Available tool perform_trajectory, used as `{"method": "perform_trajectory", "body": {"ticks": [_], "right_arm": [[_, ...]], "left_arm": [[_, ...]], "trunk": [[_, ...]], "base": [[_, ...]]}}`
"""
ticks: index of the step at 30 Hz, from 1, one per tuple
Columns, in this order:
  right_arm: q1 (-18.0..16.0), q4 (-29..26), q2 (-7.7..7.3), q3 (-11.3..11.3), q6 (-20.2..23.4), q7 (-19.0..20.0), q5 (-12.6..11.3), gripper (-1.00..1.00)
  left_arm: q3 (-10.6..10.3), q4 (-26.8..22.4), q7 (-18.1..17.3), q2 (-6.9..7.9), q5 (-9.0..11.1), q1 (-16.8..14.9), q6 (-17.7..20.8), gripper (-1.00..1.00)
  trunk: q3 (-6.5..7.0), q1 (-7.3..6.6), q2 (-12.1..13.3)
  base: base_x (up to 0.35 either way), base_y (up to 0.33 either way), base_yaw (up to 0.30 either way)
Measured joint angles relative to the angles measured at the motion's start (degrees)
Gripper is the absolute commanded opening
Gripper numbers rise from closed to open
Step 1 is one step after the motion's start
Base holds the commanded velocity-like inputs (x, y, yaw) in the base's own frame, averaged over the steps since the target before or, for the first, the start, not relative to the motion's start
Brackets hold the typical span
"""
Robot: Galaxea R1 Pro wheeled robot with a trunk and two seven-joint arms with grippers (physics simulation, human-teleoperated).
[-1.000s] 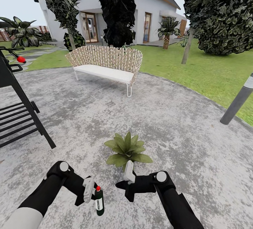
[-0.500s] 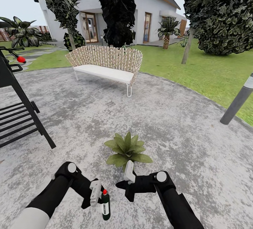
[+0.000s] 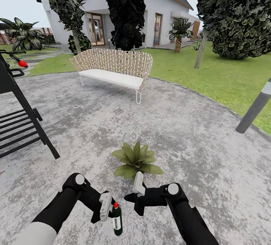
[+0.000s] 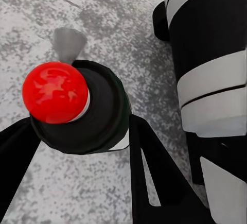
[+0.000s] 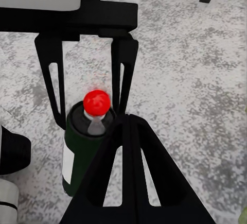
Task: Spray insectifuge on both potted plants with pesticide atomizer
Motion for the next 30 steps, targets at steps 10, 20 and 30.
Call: {"method": "perform_trajectory", "body": {"ticks": [10,20,30], "right_arm": [[0.0,0.0,-0.02,0.0,0.0,0.02,0.0,-1.0],[0.0,-0.06,-0.03,0.0,0.0,0.0,0.0,-1.0],[0.0,-0.01,-0.03,0.0,0.0,0.02,0.0,-1.0]], "left_arm": [[0.08,-0.04,0.0,-0.17,0.08,0.0,0.02,-1.0],[0.18,-0.22,0.0,-0.23,0.05,0.0,0.02,-1.0],[0.54,-2.63,0.0,-0.26,0.02,0.59,0.02,-1.0]], "trunk": [[0.0,0.0,0.0],[0.0,0.0,0.0],[0.0,0.0,0.0]], "base": [[0.0,0.0,0.0],[0.0,0.0,0.0],[0.0,0.0,0.0]]}}
